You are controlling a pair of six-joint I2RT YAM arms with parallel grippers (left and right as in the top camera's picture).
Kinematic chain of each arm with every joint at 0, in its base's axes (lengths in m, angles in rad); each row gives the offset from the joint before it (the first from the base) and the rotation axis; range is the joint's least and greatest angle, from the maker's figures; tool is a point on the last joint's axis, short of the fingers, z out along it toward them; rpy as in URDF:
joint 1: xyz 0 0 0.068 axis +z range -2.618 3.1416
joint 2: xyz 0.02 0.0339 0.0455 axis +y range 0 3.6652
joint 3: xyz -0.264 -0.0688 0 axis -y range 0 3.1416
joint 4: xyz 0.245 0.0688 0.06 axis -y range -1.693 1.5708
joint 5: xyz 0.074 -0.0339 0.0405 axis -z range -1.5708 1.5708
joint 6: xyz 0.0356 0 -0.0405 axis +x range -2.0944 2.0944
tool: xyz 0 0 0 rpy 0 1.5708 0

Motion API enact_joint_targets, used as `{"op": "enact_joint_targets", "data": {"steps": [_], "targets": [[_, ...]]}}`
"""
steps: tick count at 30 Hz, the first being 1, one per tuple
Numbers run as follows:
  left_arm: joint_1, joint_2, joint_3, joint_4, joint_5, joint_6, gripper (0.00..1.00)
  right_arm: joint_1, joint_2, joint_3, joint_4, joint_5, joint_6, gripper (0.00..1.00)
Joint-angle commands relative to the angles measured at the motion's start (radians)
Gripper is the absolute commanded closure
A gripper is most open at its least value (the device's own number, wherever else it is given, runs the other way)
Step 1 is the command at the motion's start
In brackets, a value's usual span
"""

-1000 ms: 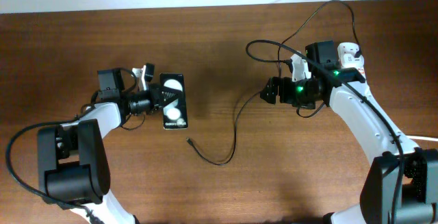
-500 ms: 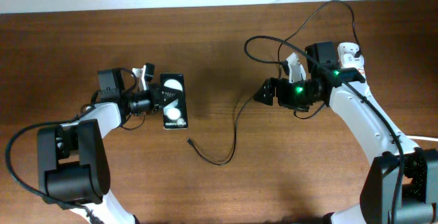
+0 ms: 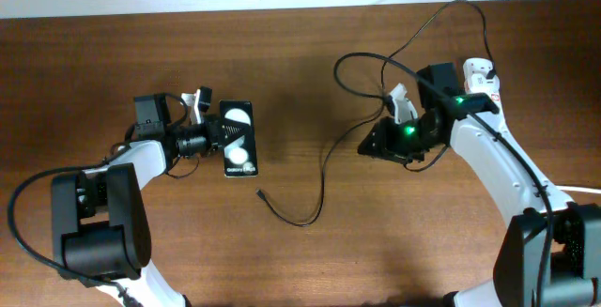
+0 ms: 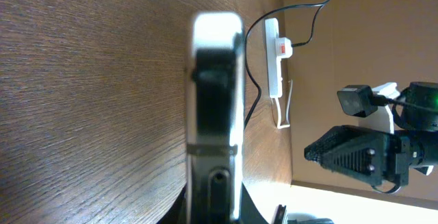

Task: Plug charger to phone and switch on socket
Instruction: 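Move the right gripper down over the black cable's USB-C plug, then lower the right gripper and grasp the USB-C plug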

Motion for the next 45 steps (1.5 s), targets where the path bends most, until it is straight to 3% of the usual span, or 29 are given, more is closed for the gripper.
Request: {"op": "enact_joint_targets", "data": {"steps": [1, 8, 13, 18, 26, 45], "targets": [[0.003, -0.035, -0.004, 0.005, 0.032, -0.007, 1.00, 0.071, 0.004, -0.008, 0.014, 0.023, -0.009, 0.57], [0.003, -0.035, -0.004, 0.005, 0.032, -0.007, 1.00, 0.339, 0.026, -0.010, 0.118, 0.100, -0.008, 0.56], [0.003, -0.035, -0.004, 0.005, 0.032, -0.007, 1.00, 0.579, 0.089, -0.010, 0.222, 0.355, 0.075, 0.54], [0.003, -0.035, -0.004, 0.005, 0.032, -0.007, 1.00, 0.698, 0.143, -0.010, 0.304, 0.453, 0.076, 0.52], [0.003, -0.035, -0.004, 0.005, 0.032, -0.007, 1.00, 0.728, 0.282, -0.010, 0.379, 0.463, 0.090, 0.43], [0.003, -0.035, -0.004, 0.006, 0.029, -0.010, 1.00, 0.729, 0.289, -0.010, 0.398, 0.459, 0.090, 0.30]]}}
